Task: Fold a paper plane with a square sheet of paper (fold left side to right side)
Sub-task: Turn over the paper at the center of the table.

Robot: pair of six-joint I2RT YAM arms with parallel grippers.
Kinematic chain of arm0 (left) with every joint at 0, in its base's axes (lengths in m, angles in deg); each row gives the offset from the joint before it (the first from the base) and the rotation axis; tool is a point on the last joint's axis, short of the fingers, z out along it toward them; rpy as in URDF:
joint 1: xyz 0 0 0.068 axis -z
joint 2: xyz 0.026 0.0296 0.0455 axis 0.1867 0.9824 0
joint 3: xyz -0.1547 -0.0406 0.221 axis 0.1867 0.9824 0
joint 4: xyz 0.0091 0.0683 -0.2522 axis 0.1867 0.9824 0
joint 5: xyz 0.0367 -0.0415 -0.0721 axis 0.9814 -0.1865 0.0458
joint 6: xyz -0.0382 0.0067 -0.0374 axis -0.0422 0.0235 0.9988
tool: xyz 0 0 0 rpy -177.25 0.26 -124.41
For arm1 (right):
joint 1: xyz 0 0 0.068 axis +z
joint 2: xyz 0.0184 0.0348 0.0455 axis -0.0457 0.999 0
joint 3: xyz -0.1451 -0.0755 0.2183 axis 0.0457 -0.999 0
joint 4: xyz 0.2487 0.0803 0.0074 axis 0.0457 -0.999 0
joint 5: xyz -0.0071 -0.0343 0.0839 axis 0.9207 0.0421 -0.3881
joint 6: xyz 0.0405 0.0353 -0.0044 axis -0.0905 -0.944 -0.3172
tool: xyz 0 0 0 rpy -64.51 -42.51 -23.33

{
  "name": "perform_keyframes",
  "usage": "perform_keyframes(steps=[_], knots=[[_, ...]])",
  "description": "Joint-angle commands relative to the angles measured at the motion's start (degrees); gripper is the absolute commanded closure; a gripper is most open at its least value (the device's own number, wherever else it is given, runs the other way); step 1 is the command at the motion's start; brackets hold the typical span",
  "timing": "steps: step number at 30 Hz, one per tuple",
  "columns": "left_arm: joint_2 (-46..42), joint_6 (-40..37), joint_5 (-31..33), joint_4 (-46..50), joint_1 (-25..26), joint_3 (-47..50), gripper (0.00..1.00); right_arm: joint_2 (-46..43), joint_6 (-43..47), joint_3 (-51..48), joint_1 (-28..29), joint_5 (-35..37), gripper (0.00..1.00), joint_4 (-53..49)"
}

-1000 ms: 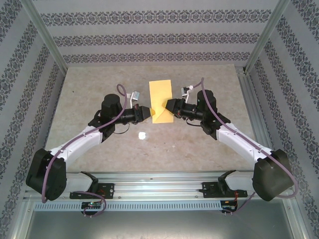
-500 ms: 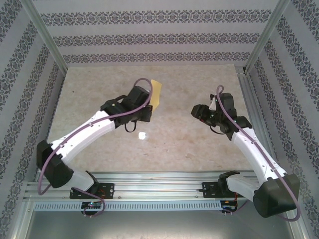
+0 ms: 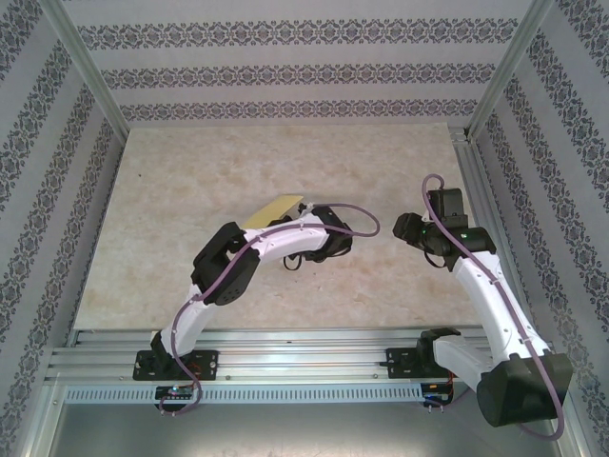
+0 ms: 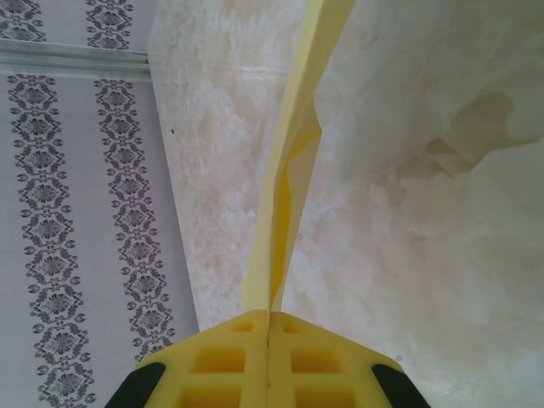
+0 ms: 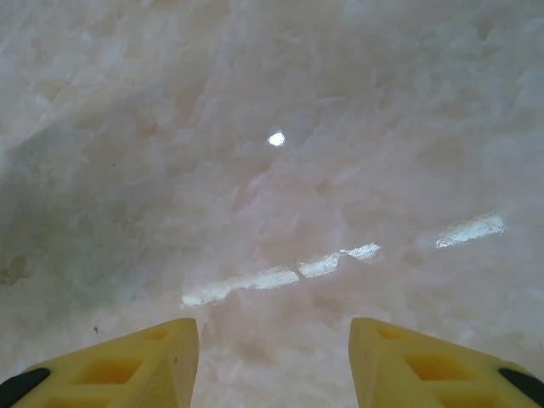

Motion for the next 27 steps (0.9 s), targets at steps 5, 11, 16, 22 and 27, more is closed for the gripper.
perform_keyframes(steps=[5,11,16,22,27], knots=[[4.5,-5.2,-4.2,-1.7,1.7,0.0,1.00,-0.8,1.1,-0.7,-0.9,-0.8,0.50,0.0],[5.0,-9.7,-12.7,-9.3,2.1,1.8,0.84,-0.4,1.3,0.0,-1.2,-0.9,0.50,-0.7],[-1.5,-14.1,-25.9,-19.5,2.1,5.9,0.48,-0.1,2.2,1.0,-1.8,0.0,0.45,-2.4],[-13.5,-15.8,-39.2,-28.6,0.6,10.4,0.27,-0.2,1.8,1.7,-2.9,-3.7,0.45,-1.5],[-27.1,-14.9,-48.3,-36.9,-5.0,20.5,0.22,0.6,-1.5,-0.4,-2.7,-13.3,0.49,4.4]])
